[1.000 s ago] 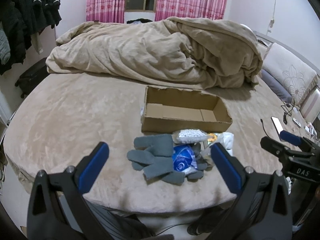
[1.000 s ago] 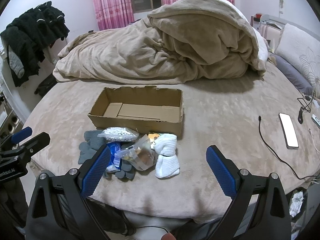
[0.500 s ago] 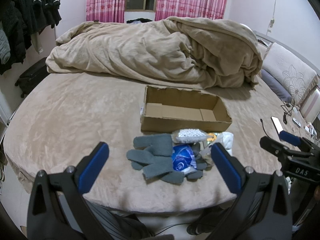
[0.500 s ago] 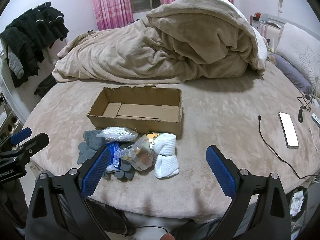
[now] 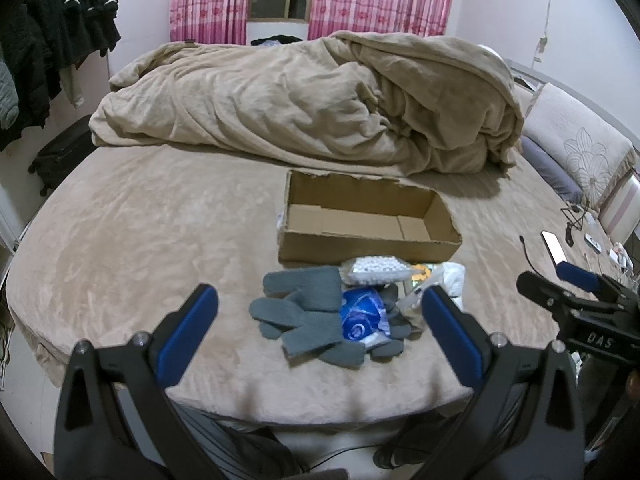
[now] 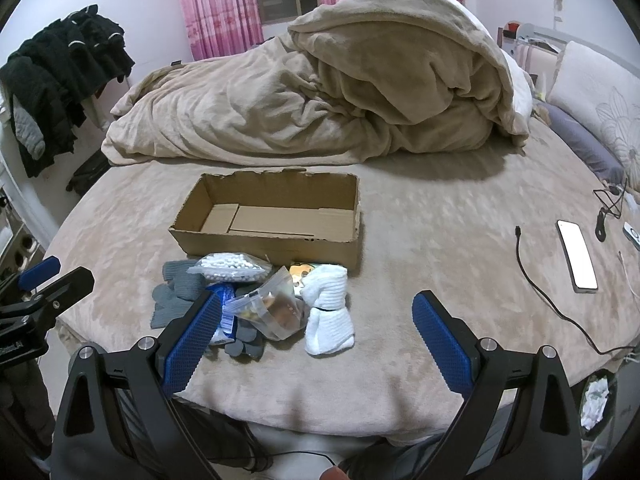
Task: Organize objects
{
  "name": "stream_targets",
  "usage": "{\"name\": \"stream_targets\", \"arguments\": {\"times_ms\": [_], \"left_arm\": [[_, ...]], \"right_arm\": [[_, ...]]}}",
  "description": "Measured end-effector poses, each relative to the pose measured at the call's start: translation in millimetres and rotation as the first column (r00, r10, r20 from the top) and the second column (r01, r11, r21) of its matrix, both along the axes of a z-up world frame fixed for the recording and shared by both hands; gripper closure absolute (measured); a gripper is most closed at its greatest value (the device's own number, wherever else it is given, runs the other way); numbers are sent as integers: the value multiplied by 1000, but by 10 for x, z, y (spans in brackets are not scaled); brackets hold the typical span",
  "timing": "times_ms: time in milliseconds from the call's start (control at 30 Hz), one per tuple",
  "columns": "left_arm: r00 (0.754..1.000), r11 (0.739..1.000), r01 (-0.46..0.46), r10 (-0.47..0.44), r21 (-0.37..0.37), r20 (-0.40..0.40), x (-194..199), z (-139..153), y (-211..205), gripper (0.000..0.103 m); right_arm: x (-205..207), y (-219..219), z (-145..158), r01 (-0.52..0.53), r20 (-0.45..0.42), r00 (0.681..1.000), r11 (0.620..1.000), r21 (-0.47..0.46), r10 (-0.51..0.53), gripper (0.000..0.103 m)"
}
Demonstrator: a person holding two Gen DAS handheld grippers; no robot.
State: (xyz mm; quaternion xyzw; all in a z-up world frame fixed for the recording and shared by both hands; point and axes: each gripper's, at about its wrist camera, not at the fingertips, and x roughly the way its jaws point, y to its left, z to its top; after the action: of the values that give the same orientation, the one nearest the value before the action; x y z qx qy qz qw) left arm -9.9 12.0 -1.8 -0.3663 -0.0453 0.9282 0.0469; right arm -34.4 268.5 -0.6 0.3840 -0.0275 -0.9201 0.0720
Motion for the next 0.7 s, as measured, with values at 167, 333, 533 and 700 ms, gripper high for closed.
{"name": "stream_targets", "arguments": {"times_ms": [167,333,533,700], "left_arm": [[1000,1000,0,0,0,-1,4,2,6,1],[1000,1000,0,0,0,-1,-2,-1,11,1],[1000,1000,-1,1,0,-1,-3,-1,11,1],[1000,1000,0,0,0,-2,-2,-2,25,1]], "right_arm": [[-23,12,-21,8,5,1000,1000,1,-8,5],[-24,8,-14,7,4,1000,1000,0,-7,5],[-27,7,-16,7,5,1000,1000,0,-7,5],[-30,7,-14,7,5,1000,1000,0,-7,5]]}}
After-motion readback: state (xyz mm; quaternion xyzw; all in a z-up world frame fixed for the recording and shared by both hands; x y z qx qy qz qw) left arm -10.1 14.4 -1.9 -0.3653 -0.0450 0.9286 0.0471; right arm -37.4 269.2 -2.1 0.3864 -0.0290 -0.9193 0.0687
